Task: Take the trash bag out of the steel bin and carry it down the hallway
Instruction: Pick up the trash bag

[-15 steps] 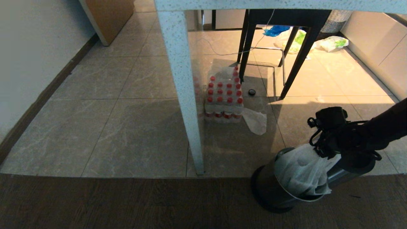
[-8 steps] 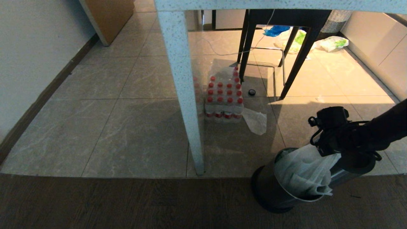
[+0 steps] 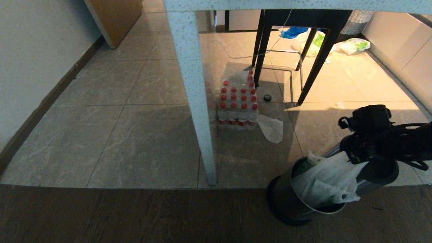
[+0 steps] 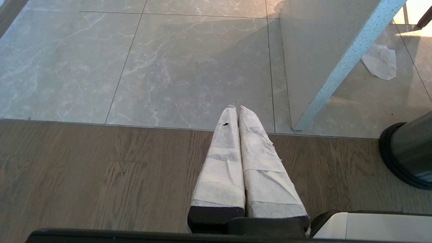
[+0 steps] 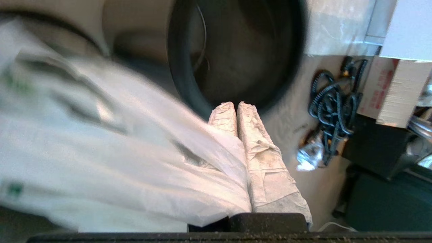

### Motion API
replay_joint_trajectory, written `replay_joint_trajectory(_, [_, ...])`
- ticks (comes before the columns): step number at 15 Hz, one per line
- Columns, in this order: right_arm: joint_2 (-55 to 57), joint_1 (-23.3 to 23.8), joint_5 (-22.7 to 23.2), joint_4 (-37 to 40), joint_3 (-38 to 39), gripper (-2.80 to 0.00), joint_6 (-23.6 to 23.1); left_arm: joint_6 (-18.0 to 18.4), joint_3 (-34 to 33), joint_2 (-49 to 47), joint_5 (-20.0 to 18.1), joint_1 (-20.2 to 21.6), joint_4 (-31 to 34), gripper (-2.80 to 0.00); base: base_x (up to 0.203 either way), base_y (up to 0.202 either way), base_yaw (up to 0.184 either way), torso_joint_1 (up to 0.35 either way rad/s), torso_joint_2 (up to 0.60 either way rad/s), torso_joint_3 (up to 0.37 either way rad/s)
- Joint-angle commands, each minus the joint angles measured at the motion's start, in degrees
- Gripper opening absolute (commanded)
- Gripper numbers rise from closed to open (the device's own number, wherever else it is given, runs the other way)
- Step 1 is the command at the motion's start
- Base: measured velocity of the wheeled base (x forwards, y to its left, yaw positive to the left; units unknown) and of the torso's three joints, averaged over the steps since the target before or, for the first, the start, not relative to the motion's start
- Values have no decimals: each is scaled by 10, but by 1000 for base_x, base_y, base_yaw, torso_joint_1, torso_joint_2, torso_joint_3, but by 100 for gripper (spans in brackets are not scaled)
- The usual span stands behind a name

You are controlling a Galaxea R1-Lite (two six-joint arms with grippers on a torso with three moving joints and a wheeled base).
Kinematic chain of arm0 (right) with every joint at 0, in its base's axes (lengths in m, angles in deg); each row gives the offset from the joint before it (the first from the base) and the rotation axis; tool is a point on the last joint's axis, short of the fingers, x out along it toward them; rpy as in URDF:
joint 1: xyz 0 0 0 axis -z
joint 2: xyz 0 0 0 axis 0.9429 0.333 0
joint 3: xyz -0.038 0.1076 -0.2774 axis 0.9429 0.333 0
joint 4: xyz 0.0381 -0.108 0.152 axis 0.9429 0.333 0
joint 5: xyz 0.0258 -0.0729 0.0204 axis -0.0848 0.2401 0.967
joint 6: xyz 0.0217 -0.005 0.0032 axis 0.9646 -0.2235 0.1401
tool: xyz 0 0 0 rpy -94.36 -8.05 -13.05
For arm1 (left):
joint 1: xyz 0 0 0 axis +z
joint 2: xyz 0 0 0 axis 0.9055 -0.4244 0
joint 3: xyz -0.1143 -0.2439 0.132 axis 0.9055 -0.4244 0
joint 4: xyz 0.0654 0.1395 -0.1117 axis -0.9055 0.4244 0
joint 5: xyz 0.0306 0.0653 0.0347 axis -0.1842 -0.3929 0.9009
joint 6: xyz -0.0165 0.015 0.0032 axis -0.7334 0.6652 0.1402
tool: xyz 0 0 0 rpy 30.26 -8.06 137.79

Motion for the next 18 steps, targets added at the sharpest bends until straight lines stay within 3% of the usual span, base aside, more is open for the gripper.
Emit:
replay_joint_trajectory(1, [-118,-5,5,36,32,-280,-5,0,0,0,0,0,0,-280,0,0,0,0,0,0])
replay_joint_trajectory(4, [-289,-26,68,103,92,-280,-11,0,0,1,0,0,0,-280,0,0,0,0,0,0])
replay_joint_trajectory(8, [-484,-86,139,129,153,-280,8,0,0,1,0,0,0,-280,0,0,0,0,0,0])
replay_joint_trajectory(12, [-578,-120,154,116,185,-280,103,0,0,1,0,0,0,-280,0,0,0,0,0,0])
replay_joint_trajectory(18, [-607,-116,150,59,227,-280,112,0,0,1,0,0,0,-280,0,0,0,0,0,0])
